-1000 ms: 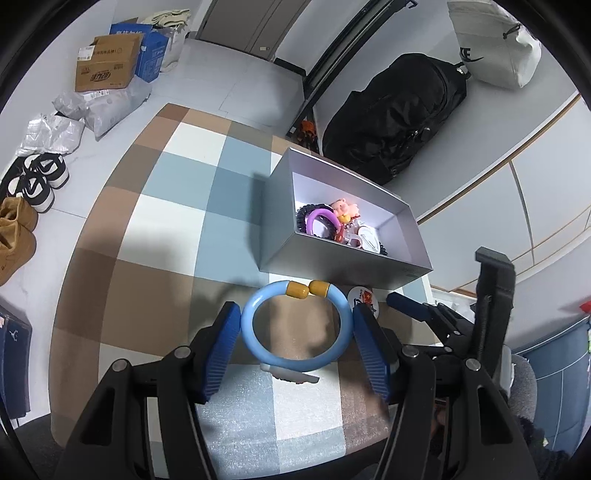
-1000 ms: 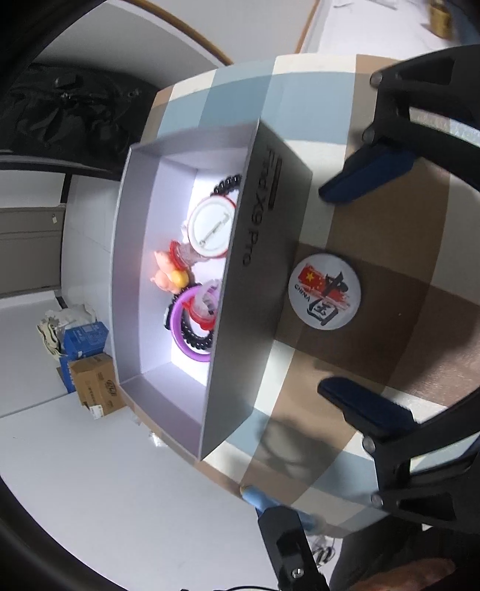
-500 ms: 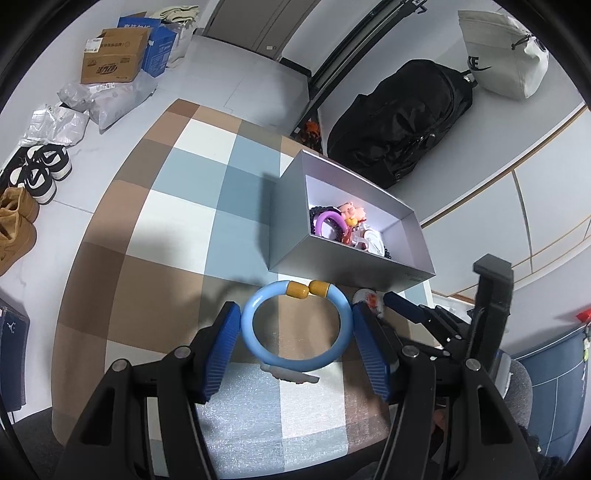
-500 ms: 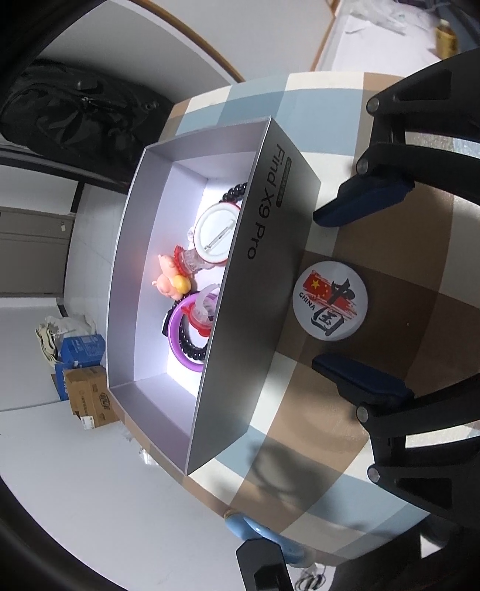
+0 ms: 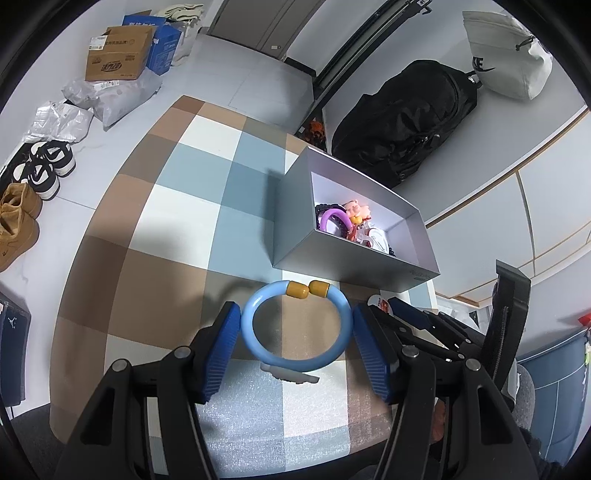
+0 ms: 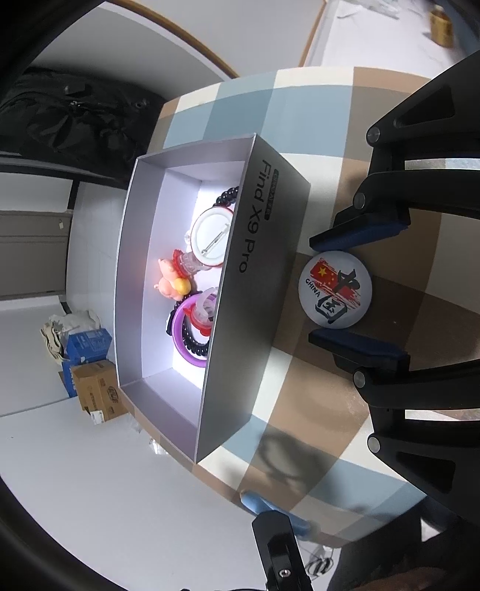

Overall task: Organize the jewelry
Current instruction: 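Lower the blue ring and China badge into the box and open both grippers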

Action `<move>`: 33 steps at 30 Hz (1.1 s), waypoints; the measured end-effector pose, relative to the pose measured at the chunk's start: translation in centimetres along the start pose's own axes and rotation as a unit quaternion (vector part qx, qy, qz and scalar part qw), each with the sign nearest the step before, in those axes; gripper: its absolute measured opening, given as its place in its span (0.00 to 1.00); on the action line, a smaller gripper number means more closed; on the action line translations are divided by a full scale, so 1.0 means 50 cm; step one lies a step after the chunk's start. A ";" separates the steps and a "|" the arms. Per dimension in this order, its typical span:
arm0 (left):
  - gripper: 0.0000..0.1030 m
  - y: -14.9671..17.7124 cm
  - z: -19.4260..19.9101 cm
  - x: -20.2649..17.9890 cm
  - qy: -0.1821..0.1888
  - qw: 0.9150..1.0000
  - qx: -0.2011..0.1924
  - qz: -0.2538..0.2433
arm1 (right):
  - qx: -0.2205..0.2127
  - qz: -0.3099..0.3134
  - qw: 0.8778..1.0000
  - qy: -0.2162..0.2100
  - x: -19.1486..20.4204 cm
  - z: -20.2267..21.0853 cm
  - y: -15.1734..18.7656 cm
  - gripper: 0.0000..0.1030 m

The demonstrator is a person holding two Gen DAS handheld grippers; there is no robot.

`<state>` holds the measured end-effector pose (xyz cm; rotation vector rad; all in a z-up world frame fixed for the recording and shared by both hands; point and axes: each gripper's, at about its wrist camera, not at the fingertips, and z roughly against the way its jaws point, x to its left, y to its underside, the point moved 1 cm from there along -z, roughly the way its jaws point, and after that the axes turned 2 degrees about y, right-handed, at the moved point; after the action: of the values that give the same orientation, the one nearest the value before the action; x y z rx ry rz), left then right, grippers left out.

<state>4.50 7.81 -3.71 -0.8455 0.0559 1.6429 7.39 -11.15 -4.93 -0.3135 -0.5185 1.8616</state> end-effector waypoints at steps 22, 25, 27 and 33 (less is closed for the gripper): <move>0.56 -0.021 0.007 -0.053 0.010 0.999 -0.032 -0.018 | -0.078 -0.018 0.989 -0.121 -0.006 0.107 -0.013 0.41; 0.56 -0.031 0.004 -0.060 0.010 0.999 -0.035 -0.015 | -0.099 -0.025 0.986 -0.133 -0.012 0.128 -0.026 0.41; 0.56 -0.036 0.007 -0.072 0.006 0.999 -0.044 -0.024 | -0.107 -0.030 0.984 -0.137 -0.021 0.134 -0.035 0.41; 0.56 -0.049 -0.003 -0.102 0.008 0.997 -0.055 -0.047 | -0.130 -0.052 0.978 -0.152 -0.057 0.153 -0.054 0.41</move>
<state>6.76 4.14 -0.04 -0.9318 -0.0632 1.5616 7.11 -14.58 2.97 -0.1702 -0.9743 1.7489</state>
